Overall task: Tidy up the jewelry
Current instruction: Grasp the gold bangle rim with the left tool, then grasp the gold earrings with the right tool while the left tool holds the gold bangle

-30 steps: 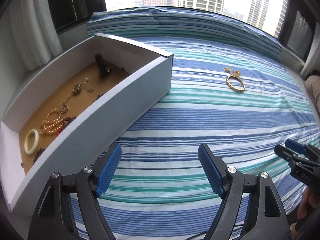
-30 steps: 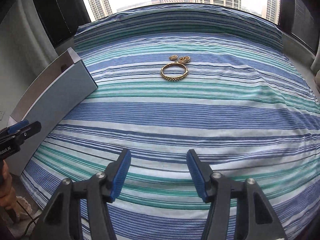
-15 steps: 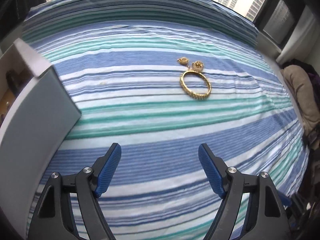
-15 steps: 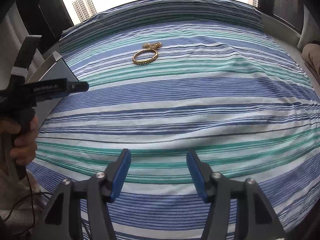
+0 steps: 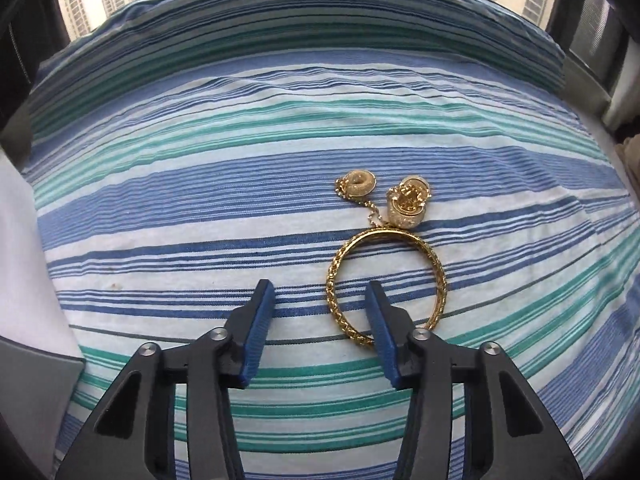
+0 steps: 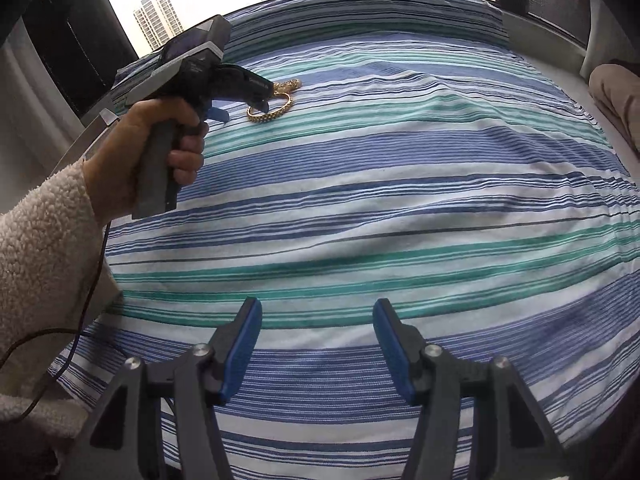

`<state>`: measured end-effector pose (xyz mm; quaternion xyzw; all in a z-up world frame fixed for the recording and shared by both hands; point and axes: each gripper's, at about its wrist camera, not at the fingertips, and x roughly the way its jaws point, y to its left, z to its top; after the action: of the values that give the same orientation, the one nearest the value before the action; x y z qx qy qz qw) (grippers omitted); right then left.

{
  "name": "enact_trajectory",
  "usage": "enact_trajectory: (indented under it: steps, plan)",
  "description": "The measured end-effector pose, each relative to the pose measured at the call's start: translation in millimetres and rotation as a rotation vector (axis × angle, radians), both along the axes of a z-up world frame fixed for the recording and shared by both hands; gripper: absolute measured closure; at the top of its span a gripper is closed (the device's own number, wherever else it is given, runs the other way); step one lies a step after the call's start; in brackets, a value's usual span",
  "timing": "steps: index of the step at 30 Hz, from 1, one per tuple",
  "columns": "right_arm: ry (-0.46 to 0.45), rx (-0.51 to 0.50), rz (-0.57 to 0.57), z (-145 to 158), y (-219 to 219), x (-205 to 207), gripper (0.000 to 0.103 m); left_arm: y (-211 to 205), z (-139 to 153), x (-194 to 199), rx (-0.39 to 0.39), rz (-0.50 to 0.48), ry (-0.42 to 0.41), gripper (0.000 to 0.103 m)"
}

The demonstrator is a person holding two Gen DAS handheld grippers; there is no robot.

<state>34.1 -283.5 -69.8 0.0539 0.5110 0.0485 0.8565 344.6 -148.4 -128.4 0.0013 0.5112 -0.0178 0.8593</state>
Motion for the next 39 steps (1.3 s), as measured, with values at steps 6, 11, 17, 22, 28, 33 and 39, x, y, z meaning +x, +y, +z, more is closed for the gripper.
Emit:
enact_trajectory:
  steps: [6, 11, 17, 22, 28, 33, 39]
  plan:
    - [-0.002, 0.016, -0.02, -1, -6, 2, 0.044, 9, 2, -14, 0.0, -0.031, 0.0, 0.1]
    - [-0.014, 0.046, -0.021, 4, -8, 1, 0.044, 31, 13, -45, -0.078, -0.058, 0.018, 0.101]
    - [0.007, 0.11, 0.054, 19, -12, 33, 0.044, 70, 34, -98, -0.122, -0.078, 0.031, 0.101]
    - [0.051, 0.154, 0.074, 34, -16, 125, 0.044, 94, 44, -139, -0.131, -0.065, 0.03, 0.101]
    - [0.157, 0.332, 0.003, 1, -3, 274, 0.044, 119, 51, -182, -0.174, -0.037, 0.031, 0.101]
    - [0.218, 0.347, -0.129, -39, 13, 344, 0.058, 144, 56, -207, -0.191, -0.011, 0.025, 0.1]
    - [0.208, 0.244, -0.136, -47, 47, 364, 0.061, 169, 51, -215, -0.199, 0.036, 0.028, 0.1]
